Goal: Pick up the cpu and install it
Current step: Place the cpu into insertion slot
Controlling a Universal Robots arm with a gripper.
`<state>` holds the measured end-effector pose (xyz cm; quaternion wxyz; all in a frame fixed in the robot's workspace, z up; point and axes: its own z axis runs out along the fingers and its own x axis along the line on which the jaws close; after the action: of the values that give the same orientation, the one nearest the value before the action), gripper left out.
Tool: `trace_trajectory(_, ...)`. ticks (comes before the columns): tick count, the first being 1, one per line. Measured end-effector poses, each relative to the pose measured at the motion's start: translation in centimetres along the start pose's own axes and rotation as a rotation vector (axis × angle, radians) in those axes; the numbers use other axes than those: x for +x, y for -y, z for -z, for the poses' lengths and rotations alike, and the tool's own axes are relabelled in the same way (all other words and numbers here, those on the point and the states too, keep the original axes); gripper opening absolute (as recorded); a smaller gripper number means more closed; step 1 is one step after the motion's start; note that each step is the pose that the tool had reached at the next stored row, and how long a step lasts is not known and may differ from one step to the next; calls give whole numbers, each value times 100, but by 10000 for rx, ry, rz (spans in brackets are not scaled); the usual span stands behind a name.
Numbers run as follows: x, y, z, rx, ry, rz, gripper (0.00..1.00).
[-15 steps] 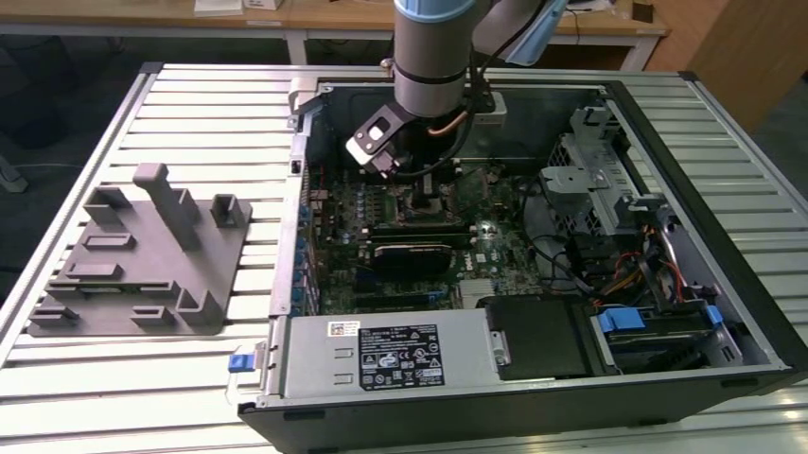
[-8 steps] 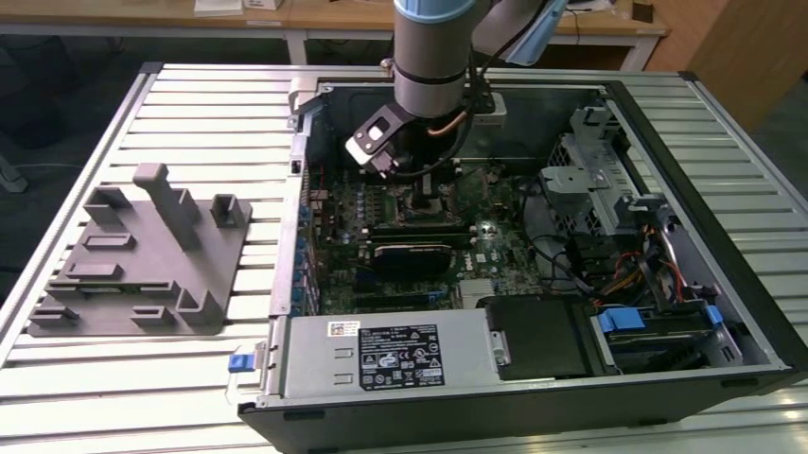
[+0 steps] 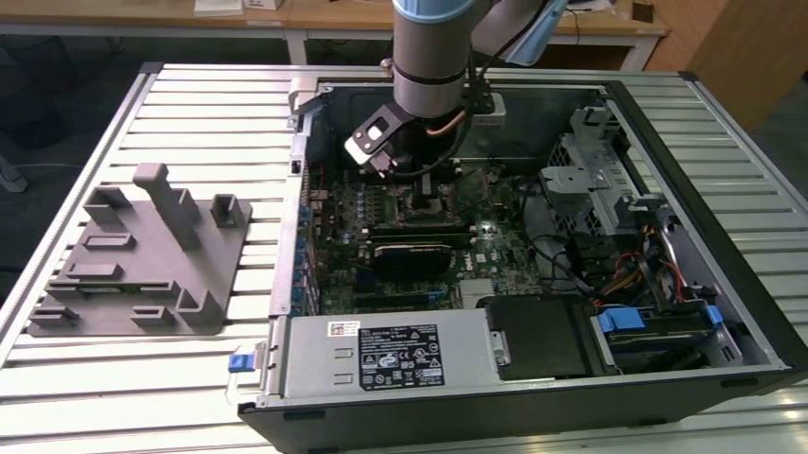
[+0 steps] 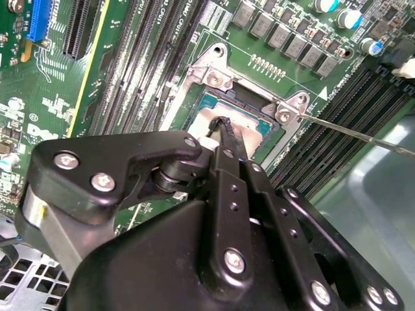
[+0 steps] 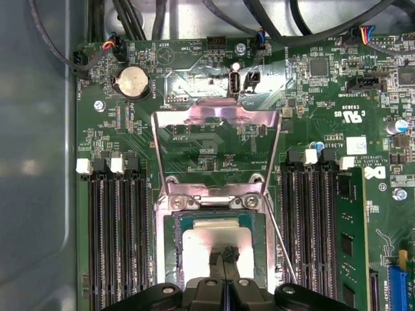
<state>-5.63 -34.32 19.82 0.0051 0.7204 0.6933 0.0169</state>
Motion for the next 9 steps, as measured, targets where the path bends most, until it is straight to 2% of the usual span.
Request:
trace_trajectory(6,0,18,5,2,-36,-8,11)
trace_trajectory(9,0,18,35,4,-31,-9,11)
